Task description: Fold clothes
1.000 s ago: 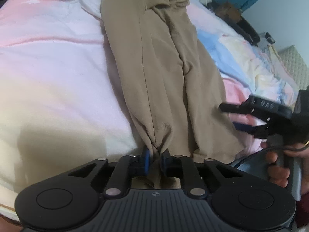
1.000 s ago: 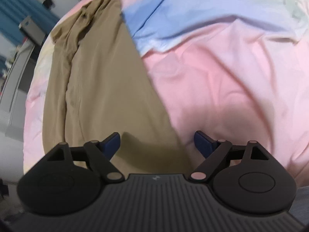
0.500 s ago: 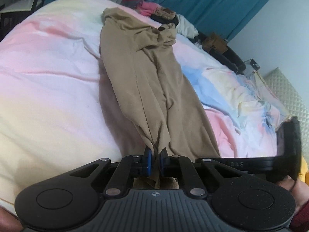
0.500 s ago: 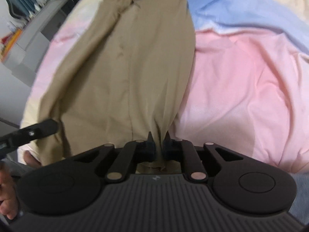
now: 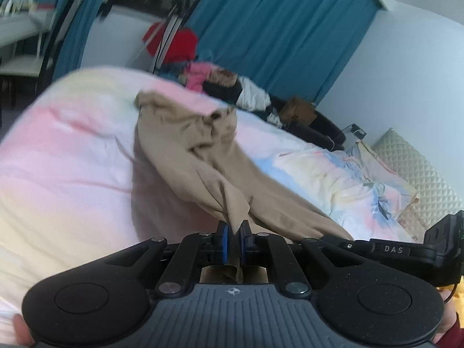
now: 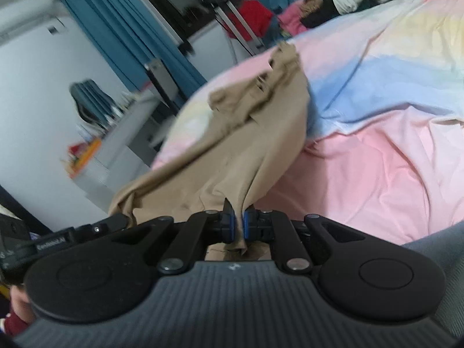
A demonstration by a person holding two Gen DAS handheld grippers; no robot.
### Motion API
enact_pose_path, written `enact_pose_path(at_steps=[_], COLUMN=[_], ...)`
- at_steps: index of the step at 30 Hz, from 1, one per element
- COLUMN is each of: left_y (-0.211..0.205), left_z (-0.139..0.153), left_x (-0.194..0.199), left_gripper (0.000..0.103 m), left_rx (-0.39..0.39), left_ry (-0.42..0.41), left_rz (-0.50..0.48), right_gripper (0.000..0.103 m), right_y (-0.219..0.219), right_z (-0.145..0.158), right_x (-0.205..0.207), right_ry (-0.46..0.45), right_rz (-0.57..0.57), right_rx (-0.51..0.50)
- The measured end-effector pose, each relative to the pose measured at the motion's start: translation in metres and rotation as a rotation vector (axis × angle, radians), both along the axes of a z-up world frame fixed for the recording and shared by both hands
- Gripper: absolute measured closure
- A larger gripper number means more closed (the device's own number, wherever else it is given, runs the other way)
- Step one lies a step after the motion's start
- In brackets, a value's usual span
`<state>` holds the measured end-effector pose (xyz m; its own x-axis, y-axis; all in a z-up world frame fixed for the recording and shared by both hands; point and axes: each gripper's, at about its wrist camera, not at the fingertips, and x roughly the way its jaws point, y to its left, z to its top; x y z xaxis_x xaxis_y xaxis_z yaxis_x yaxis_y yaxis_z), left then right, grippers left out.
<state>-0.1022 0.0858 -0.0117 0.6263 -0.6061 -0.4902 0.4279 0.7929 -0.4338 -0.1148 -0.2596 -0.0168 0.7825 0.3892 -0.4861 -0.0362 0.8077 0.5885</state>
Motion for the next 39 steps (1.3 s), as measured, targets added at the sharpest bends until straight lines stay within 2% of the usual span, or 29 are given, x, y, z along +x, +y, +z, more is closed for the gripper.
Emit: enact_pose_path(at_steps=[6,9,14,19,24,29,32,34,37,39], left_y=[-0.003,-0.011,-0.025,-0.043,-0.051,-0.056,-0.059,-0.063,-0.068,-0.069], left_z=[0.028,0.037,0.048,0.046,0.020,-0.034,-0.070,-0.089,-0.106,-0.110], left_x=[-0.040,-0.034,0.011,0.078,0.155,0.225,0.248,0.261,0.275,0.282], left_gripper=[0.095,0.095,0.095,0.095,0.094,0.094,0.093,0.092,0.090,0.088], left_rx=[-0.029,-0.036,0.004,0.054,0.117,0.182,0.216,0.249,0.293,0.286], left_ry=[-0.058,-0.087,-0.142,-0.154,-0.146,-0.106,-0.066,-0.042,-0.041,-0.030], left_rz=[-0.037,-0.032,0.013,0.068,0.101,0.116,0.121,0.119,0.103,0.104], right_gripper=[0.094,0.094,0.094,0.094,0.094,0.094,0.093,0.093,0.093,0.092], right_y=[-0.018,-0.023,-0.024,-0.023,-0.018,-0.013,-0.010,-0.011,-0.009,-0.007], right_z=[0.016,0.023,0.039,0.044,0.027,-0.011,-0.041,-0.059,-0.074,-0.079], right_x=[-0.037,-0.032,0.015,0.084,0.154,0.215,0.240,0.253,0.267,0.274], right_ry=[-0.073,-0.096,-0.123,-0.118,-0.096,-0.047,0.001,0.047,0.066,0.072], right_rz=[-0.003,-0.012,-0.026,-0.052,-0.079,-0.088,-0.088,-0.091,-0.083,-0.075], right_rx=[0.057,0.055,-0.001,-0.052,-0.110,-0.169,-0.211,-0.205,-0.225,-0.254])
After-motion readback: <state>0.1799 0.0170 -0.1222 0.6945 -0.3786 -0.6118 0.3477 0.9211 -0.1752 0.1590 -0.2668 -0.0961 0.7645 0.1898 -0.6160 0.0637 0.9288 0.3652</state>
